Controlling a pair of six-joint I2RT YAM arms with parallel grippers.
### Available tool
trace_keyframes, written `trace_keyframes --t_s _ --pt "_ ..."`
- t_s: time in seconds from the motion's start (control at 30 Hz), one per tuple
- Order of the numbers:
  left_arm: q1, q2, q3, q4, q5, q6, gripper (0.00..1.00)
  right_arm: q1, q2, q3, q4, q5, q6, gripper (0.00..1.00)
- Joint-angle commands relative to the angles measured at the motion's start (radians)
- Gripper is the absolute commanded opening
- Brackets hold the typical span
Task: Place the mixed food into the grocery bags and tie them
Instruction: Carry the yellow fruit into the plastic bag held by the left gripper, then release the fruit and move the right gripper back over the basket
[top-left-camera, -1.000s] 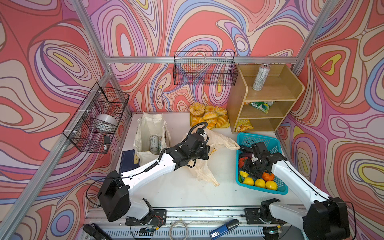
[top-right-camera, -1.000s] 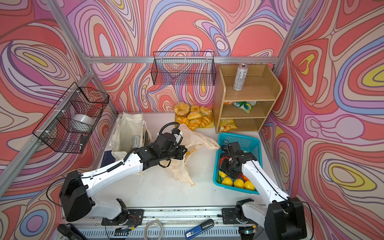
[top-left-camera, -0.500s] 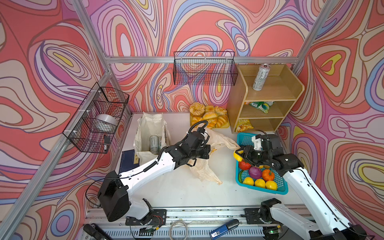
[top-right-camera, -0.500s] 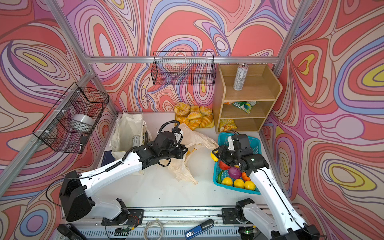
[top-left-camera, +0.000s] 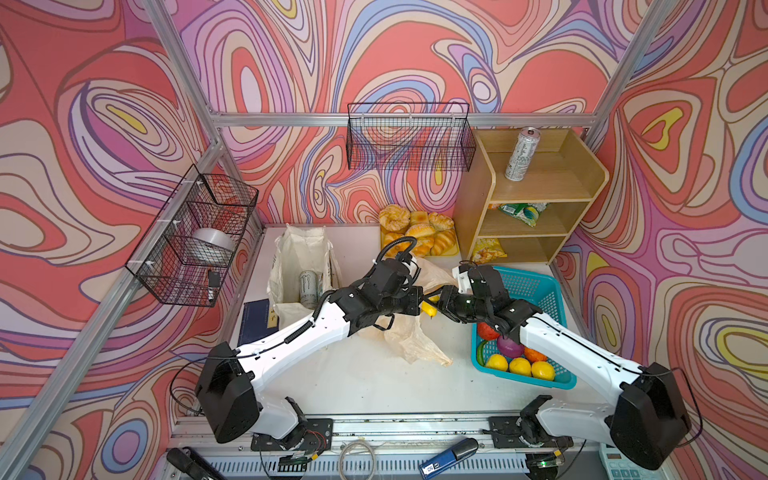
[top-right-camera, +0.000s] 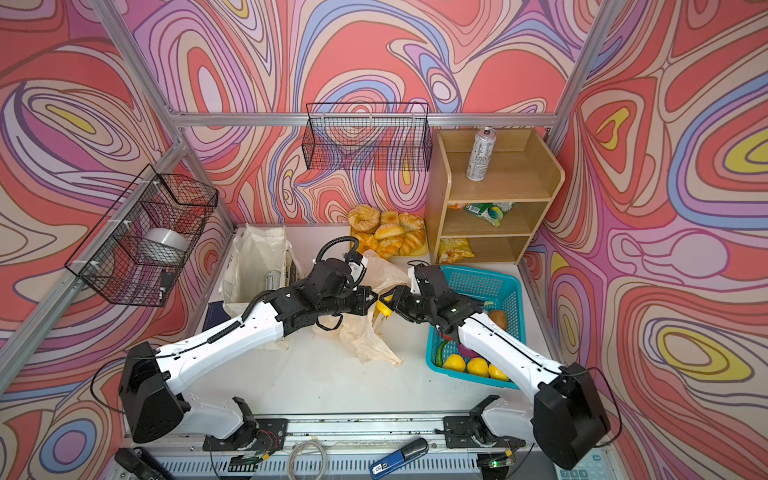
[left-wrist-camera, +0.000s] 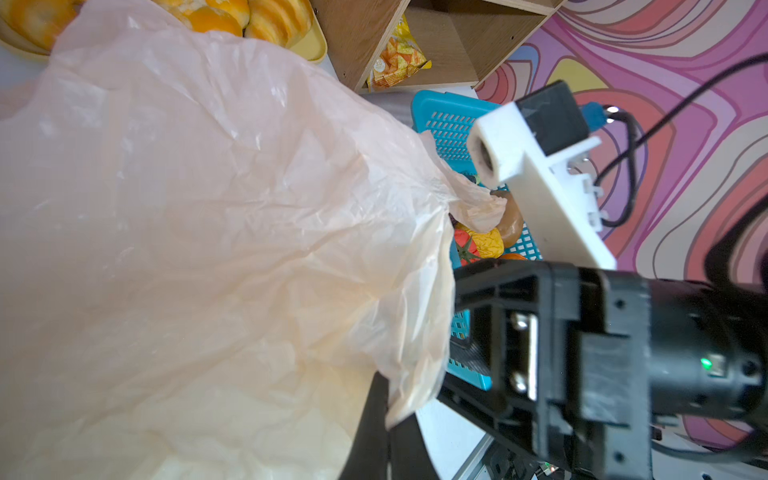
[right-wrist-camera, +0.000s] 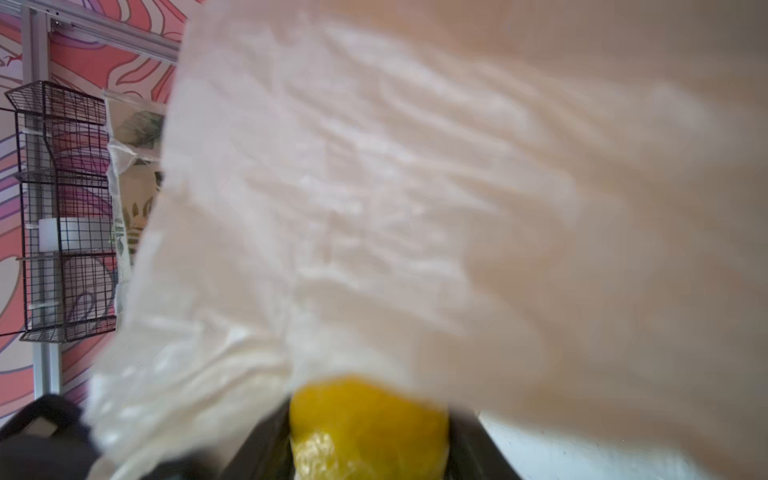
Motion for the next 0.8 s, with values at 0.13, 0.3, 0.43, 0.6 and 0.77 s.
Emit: trace_keyframes --t_s 0.13,0.3,0.43,0.6,0.77 --pt "-0.003 0.018 0.033 -0.024 0.018 -0.025 0.0 0.032 0.166 0.079 0.178 -0.002 -0.014 0.48" --pt "-0.004 0.02 0.036 -0.019 0.015 -0.031 0.0 0.043 0.192 0.106 0.119 -0.005 -0.052 0.92" --pt "-0.004 0.022 0.033 -0.015 0.016 -0.036 0.0 0.042 0.116 0.105 0.009 0.012 -0.092 0.98" --pt "-0.004 0.022 0.028 -0.009 0.011 -0.035 0.0 0.042 -0.02 0.104 -0.171 0.015 -0.127 0.93" --pt "-0.004 0.019 0.014 0.002 0.007 -0.032 0.0 0.042 -0.197 0.098 -0.478 0.095 -0.148 0.75"
